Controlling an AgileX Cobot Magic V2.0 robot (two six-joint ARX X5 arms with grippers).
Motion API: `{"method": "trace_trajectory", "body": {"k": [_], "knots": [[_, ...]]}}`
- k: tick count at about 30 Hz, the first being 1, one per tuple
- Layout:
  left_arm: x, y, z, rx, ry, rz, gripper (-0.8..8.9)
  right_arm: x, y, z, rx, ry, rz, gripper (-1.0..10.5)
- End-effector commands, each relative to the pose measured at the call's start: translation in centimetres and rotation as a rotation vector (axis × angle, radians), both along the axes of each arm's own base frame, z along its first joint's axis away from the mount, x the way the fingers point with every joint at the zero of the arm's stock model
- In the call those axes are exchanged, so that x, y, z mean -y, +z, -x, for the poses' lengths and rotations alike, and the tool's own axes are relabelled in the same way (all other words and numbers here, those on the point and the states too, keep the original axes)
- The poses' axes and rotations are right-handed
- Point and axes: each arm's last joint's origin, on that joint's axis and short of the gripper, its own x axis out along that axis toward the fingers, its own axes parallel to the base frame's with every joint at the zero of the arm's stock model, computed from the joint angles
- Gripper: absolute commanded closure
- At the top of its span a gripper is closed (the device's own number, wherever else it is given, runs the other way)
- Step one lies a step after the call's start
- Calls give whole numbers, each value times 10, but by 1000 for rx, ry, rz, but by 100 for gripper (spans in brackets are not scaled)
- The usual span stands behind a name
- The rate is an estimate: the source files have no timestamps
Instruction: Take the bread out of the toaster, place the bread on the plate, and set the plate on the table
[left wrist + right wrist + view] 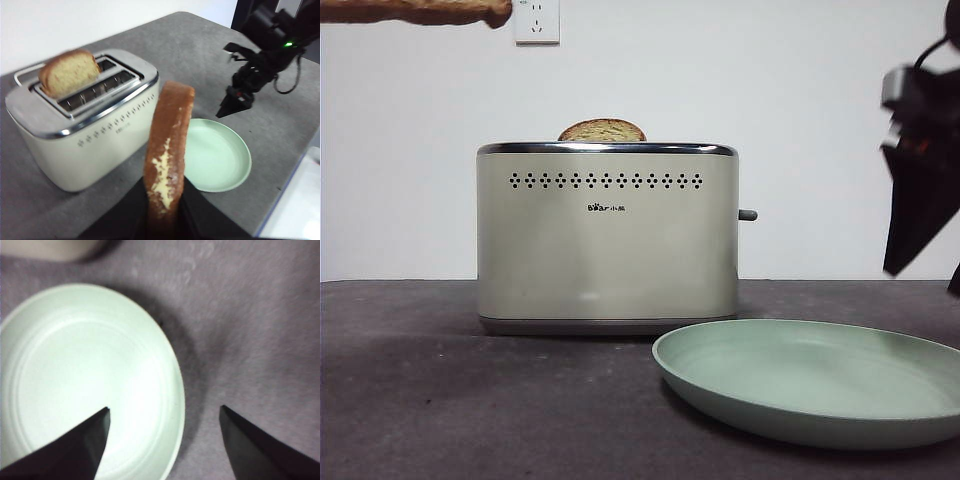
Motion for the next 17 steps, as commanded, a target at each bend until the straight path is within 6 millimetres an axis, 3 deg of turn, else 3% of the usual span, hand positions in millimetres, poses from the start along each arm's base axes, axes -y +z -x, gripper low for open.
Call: {"method": "trace_trajectory", "body": {"k": [1,9,17], "knots": [[-1,0,3,-29,9,22,809,-5,-11,-8,-32,9,-2,641],[-3,-1,7,-40,12,26,809,-13,-42,-23,-111,31,13,710],[-2,-1,6,-46,15,31,809,-15,-52,-27,-137,35,16,946]]}}
